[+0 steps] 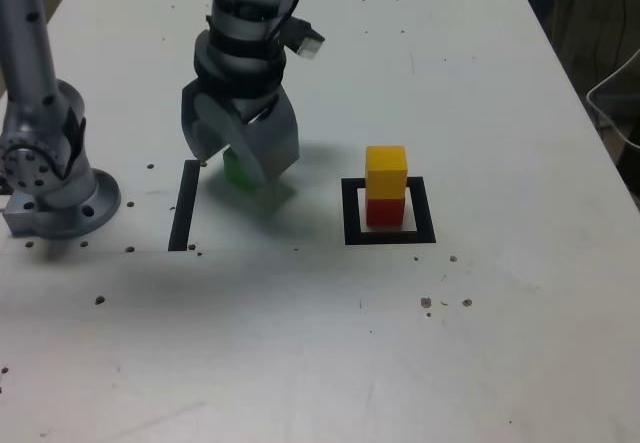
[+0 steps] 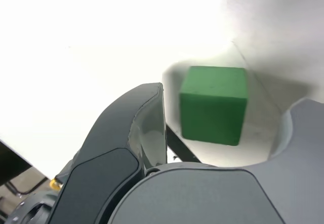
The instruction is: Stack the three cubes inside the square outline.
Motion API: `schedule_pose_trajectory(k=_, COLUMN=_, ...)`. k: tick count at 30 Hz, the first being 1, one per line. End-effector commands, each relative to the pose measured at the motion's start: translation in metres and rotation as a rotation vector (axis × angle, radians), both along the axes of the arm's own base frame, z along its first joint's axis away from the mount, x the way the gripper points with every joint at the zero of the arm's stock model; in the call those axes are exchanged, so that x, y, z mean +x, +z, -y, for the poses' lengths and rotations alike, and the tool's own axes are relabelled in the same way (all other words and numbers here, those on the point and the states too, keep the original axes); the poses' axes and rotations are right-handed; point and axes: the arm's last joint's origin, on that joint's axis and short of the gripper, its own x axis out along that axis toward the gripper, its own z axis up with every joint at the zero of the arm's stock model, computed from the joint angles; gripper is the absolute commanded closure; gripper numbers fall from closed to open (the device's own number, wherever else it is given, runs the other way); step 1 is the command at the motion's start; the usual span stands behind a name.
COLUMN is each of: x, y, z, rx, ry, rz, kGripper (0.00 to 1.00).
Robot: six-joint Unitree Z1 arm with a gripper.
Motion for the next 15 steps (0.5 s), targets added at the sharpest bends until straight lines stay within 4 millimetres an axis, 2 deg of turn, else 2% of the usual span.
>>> schedule_pose_trajectory(k=1, x=0.0004, y=-0.0014, z=0.0002, rx=-0.001, ry=-0.001, rz=-0.001, kGripper=0.31)
schedule_pose_trajectory(k=5, x=0.0002, y=-0.0016, z=0.0003, rx=-0.001, ry=0.0, rz=0.003, kGripper=0.37)
schedule_pose_trajectory(k=11, x=-0.0004, y=-0.0011, z=-0.0002, rx=0.014, ry=0.006, rz=0.01, kGripper=0.55)
schedule_pose_trajectory(k=15, x=0.0, y=-0.0004, z=-0.0006, rx=0.022, ry=0.008, rz=0.018, kGripper=0.63)
